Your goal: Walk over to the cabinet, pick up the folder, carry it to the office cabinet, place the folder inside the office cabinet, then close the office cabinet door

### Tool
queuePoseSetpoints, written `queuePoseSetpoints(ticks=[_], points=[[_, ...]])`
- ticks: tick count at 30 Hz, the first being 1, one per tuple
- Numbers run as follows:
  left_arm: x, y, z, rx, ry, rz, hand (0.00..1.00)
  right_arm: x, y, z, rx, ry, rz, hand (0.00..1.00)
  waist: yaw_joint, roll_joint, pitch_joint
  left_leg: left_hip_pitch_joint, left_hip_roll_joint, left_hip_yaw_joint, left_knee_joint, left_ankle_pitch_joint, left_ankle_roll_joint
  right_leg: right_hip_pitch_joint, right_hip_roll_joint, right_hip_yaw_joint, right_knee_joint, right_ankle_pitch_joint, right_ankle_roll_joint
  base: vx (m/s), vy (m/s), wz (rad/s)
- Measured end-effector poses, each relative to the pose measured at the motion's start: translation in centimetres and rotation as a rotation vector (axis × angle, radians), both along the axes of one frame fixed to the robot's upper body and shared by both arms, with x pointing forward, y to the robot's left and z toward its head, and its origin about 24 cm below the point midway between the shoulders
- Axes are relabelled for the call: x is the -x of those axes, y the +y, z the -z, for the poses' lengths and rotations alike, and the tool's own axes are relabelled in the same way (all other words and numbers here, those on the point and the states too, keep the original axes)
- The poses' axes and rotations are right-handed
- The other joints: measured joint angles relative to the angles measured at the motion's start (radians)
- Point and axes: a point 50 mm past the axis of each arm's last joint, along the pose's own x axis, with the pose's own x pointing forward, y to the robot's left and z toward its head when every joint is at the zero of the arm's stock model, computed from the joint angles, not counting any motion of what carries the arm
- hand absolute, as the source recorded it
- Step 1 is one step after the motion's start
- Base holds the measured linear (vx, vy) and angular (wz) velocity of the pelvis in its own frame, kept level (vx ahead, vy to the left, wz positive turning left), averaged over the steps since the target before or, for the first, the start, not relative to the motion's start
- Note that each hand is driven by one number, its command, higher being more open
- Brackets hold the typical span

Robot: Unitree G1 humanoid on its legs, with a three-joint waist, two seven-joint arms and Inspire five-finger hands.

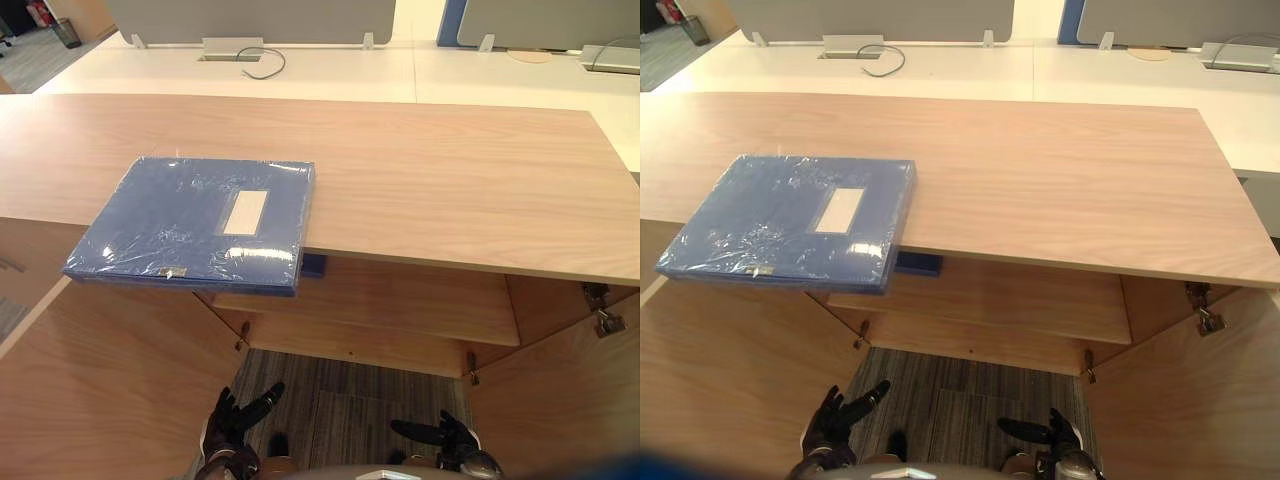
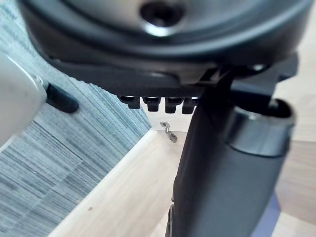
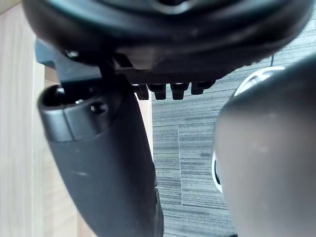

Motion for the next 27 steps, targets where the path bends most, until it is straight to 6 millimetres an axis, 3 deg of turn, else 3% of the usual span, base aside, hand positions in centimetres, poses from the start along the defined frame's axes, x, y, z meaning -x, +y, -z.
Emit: queuePoseSetpoints(ticks=[6,14,18,23,27], points=[[-0.1,0.8,-0.5,0.074,-0.068,-0.131,1.0,0.2,0.9,0.2,-0.024,0.008,-0.011,1.0,0.011,-0.026,-0.009,0.019,-0.009,-0.006,-0.019,0.01,-0.005,0.091,0.024,-0.04,-0.142,0.062,0.009,0.04,0.024,0.15],[0.1,2.5,-2.8,0.078,-0.197,-0.264,1.0,-0.8,2.4,0.1,-0.042,-0.009,-0.117,1.0,0.038,-0.026,-0.009,0.008,-0.035,-0.058,-0.028,0.014,0.002,0.143,0.023,-0.098,-0.22,0.112,0.021,-0.06,0.054,0.22],[0.1,4.1,-5.0,-0.048,-0.248,-0.287,1.0,-0.6,2.4,0.1,-0.04,0.0,-0.13,1.0,0.066,-0.029,-0.008,-0.024,-0.048,-0.121,-0.04,0.037,0.005,0.145,0.015,-0.151,-0.226,0.116,0.022,-0.1,0.035,0.41],[2.1,6.7,-7.8,-0.312,-0.207,-0.295,1.0,-0.3,2.4,0.3,-0.047,0.016,-0.127,1.0,0.089,-0.043,-0.003,-0.032,-0.068,-0.197,-0.039,0.044,0.007,0.183,0.011,-0.225,-0.223,0.111,0.034,-0.05,0.012,0.46],[2.3,8.8,-11.4,-0.588,-0.193,-0.282,1.0,-0.3,2.2,0.2,-0.05,0.017,-0.101,1.0,0.131,-0.048,0.001,-0.056,-0.077,-0.258,-0.038,0.055,0.005,0.199,0.012,-0.285,-0.223,0.104,0.039,-0.03,-0.011,0.43]])
